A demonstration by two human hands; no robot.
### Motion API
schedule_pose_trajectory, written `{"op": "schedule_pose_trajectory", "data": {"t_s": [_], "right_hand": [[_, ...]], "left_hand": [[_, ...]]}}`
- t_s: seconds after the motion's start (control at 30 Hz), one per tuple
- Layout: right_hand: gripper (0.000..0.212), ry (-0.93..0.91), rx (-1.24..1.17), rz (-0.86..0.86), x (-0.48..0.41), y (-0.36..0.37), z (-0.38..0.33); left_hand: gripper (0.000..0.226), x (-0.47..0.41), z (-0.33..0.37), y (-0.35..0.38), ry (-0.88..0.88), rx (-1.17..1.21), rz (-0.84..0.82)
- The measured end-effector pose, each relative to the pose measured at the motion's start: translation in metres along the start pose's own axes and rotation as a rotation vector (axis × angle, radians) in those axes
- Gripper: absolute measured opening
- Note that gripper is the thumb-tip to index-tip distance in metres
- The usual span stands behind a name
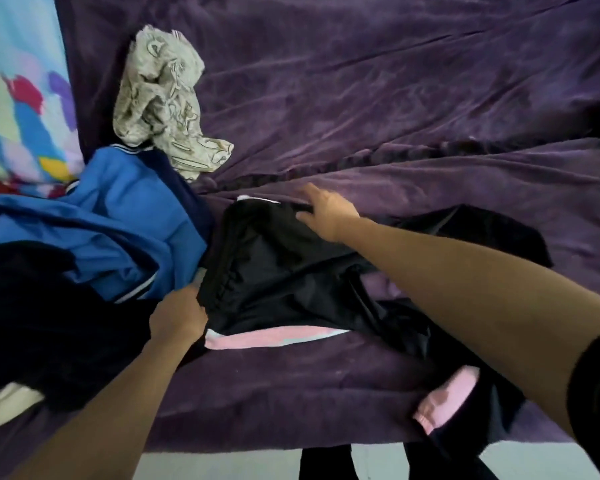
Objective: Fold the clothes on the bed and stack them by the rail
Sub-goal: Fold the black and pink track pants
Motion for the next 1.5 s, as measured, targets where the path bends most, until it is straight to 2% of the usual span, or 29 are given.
{"op": "schedule_pose_trajectory", "data": {"t_s": [0.13, 0.23, 0.37, 0.43, 0.53, 0.57, 0.63, 0.67, 0.77, 0.87, 0.97, 1.03, 1.1, 1.2, 1.27, 1.3, 1.37, 1.43, 1.47, 1.5], "right_hand": [[0.051, 0.202, 0.053, -0.006, 0.032, 0.014, 0.091], [0.050, 0.420, 0.095, 0.114, 0.064, -0.020, 0.179], [0.052, 0.661, 0.158, 0.302, 0.102, -0.082, 0.286], [0.061, 0.747, 0.177, 0.380, 0.110, -0.106, 0.329], [0.084, 0.948, 0.101, 0.351, 0.114, -0.103, 0.395], [0.081, 1.014, 0.051, 0.322, 0.116, -0.094, 0.416], [0.053, 1.062, -0.015, 0.312, 0.120, -0.081, 0.445], [0.040, 1.043, -0.033, 0.363, 0.122, -0.085, 0.453], [0.032, 0.853, -0.038, 0.651, 0.126, -0.140, 0.453], [0.031, 0.563, 0.039, 0.861, 0.117, -0.218, 0.429], [0.030, 0.259, 0.103, 0.965, 0.117, -0.255, 0.388], [0.023, 0.143, 0.203, 0.904, 0.123, -0.243, 0.371], [0.020, 0.139, 0.293, 0.732, 0.132, -0.205, 0.381], [0.025, 0.258, 0.404, 0.248, 0.143, -0.117, 0.425], [0.023, 0.258, 0.393, 0.053, 0.154, -0.081, 0.441], [0.020, 0.256, 0.312, 0.079, 0.155, -0.084, 0.442], [0.015, 0.262, 0.144, 0.346, 0.148, -0.121, 0.447], [0.014, 0.273, 0.108, 0.626, 0.133, -0.168, 0.451], [0.018, 0.279, 0.111, 0.676, 0.119, -0.184, 0.453], [0.028, 0.296, 0.117, 0.642, 0.100, -0.192, 0.456]], "left_hand": [[0.019, -0.021, 0.008, 0.009, 0.056, -0.062, -0.053], [0.028, -0.039, 0.067, 0.005, 0.223, -0.079, -0.017], [0.028, -0.056, 0.172, 0.008, 0.455, -0.051, 0.018], [0.027, -0.062, 0.226, 0.018, 0.574, -0.059, 0.048], [0.032, -0.069, 0.299, 0.049, 0.719, -0.092, 0.070], [0.035, -0.072, 0.318, 0.061, 0.750, -0.110, 0.069], [0.042, -0.075, 0.350, 0.086, 0.786, -0.143, 0.055], [0.047, -0.077, 0.362, 0.096, 0.793, -0.156, 0.043], [0.058, -0.085, 0.386, 0.121, 0.726, -0.171, -0.023], [0.036, -0.086, 0.399, 0.122, 0.653, -0.143, 0.012], [0.032, -0.073, 0.402, 0.115, 0.646, -0.191, 0.094], [0.035, -0.061, 0.396, 0.117, 0.659, -0.278, 0.069], [0.034, -0.050, 0.389, 0.126, 0.686, -0.379, -0.009], [0.035, -0.040, 0.379, 0.142, 0.697, -0.443, -0.121], [0.037, -0.041, 0.382, 0.136, 0.685, -0.421, -0.106], [0.032, -0.043, 0.388, 0.129, 0.702, -0.387, -0.054], [0.015, -0.049, 0.403, 0.112, 0.747, -0.310, 0.094], [0.023, -0.059, 0.418, 0.103, 0.772, -0.257, 0.182], [0.030, -0.066, 0.428, 0.103, 0.783, -0.243, 0.191], [0.037, -0.073, 0.437, 0.105, 0.788, -0.235, 0.178]]}}
Point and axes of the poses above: each hand's wrist, its own x-axis away from the middle knuckle, its own y-axis out of the palm, z = x × y, the point moved 10 cm from there along -x, towards the middle knuckle, and after that the axes turned 9 degrees about y, right-handed, at the moved point
